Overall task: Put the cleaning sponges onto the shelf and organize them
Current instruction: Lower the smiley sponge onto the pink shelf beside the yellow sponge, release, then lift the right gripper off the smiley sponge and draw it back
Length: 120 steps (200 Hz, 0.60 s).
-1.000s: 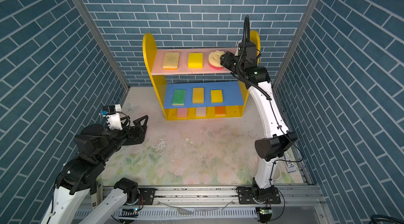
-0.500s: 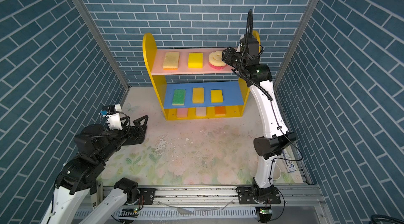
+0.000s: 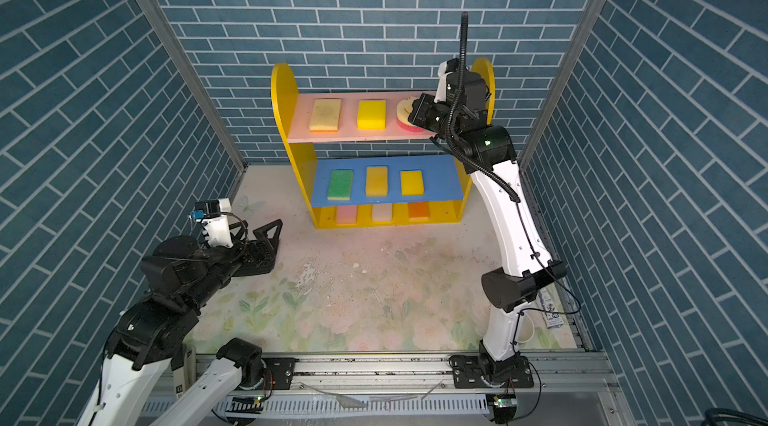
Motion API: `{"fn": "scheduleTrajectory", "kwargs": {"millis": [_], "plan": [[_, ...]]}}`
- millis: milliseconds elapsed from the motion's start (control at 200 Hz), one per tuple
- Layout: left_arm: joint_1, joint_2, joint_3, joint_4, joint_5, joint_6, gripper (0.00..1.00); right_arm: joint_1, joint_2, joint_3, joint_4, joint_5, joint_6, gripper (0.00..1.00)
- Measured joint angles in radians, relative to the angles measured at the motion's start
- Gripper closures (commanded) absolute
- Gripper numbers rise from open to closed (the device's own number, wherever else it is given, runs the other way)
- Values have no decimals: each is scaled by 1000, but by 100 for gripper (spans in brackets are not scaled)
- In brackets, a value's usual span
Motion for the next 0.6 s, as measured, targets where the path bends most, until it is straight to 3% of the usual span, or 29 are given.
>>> {"fn": "scheduleTrajectory", "kwargs": {"millis": [320, 600], "plan": [[0, -17, 0, -1, -1, 0, 0, 27, -47, -193, 10, -49, 0, 100], [0, -7, 0, 0, 0, 0, 0, 10, -50, -211, 30, -43, 0, 100]]}}
